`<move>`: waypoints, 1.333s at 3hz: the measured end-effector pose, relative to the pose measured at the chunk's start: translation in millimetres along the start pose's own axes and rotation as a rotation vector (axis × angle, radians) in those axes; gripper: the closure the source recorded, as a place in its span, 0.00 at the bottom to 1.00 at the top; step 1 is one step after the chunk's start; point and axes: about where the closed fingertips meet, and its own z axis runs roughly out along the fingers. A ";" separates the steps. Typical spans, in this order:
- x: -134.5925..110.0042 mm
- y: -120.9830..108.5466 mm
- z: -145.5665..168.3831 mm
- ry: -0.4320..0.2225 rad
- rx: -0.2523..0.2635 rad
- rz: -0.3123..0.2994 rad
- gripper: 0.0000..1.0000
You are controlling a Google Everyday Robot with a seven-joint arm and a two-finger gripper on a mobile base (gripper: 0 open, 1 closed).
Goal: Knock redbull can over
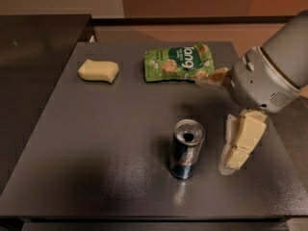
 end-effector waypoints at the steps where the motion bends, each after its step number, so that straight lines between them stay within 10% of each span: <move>1: -13.0 15.5 17.5 -0.098 -0.032 -0.032 0.00; 2: -22.0 24.8 28.1 -0.172 -0.048 -0.053 0.00; 4: -29.9 31.9 37.8 -0.237 -0.060 -0.038 0.42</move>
Offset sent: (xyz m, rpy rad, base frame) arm -0.0353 0.0465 -0.0229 0.2683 0.0340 0.1202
